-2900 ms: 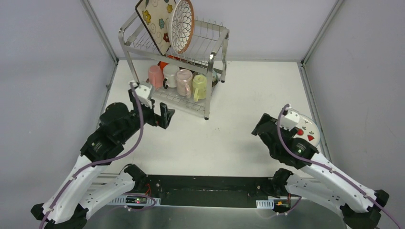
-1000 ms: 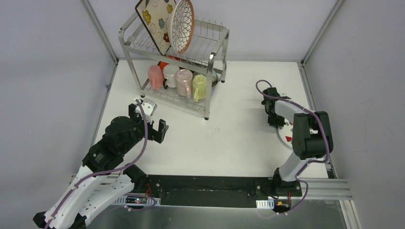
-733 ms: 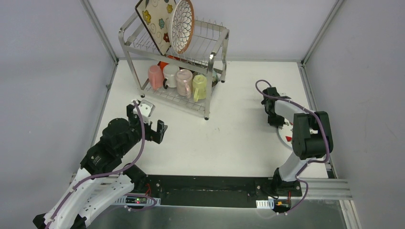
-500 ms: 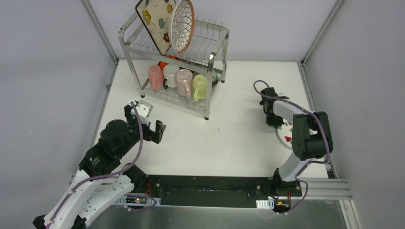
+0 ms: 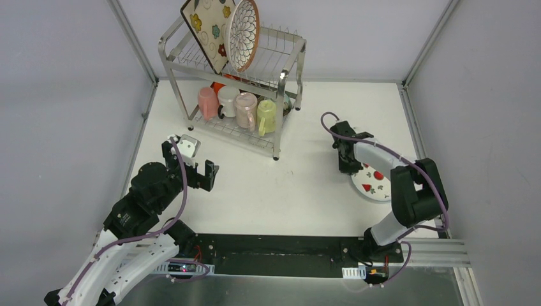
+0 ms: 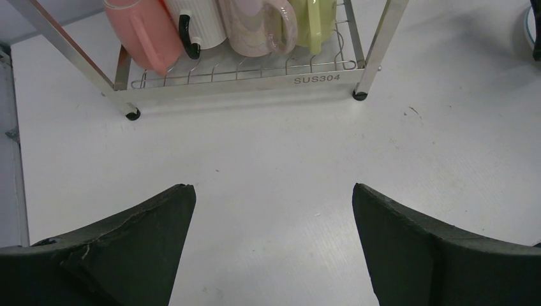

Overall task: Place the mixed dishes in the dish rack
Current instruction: Move the plate to the center of the board.

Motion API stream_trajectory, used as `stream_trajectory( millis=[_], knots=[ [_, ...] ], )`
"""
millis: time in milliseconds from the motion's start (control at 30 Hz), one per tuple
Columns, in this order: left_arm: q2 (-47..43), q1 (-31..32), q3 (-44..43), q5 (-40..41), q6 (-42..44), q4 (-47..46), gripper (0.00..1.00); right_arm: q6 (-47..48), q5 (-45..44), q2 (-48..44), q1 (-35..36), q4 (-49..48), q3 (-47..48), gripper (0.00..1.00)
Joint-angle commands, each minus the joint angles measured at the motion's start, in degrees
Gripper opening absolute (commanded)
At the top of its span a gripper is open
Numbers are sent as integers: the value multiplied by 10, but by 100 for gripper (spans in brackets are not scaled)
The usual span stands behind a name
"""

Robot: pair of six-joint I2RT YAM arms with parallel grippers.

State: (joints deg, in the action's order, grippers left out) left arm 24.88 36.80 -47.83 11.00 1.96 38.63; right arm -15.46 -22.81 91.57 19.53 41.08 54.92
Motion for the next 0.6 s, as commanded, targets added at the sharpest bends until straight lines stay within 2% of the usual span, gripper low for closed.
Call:
stream_trajectory(
  millis=[0, 267, 567],
  knots=[
    [-1, 4, 3, 11, 3, -12, 99, -46, 33, -43, 44, 11, -1, 0],
    [-7, 4, 5, 21, 3, -13, 99, -102, 59, -82, 143, 17, -10, 0],
    [2, 3, 4, 28, 3, -13, 99, -216, 46, -59, 336, 0, 10, 0]
  ],
)
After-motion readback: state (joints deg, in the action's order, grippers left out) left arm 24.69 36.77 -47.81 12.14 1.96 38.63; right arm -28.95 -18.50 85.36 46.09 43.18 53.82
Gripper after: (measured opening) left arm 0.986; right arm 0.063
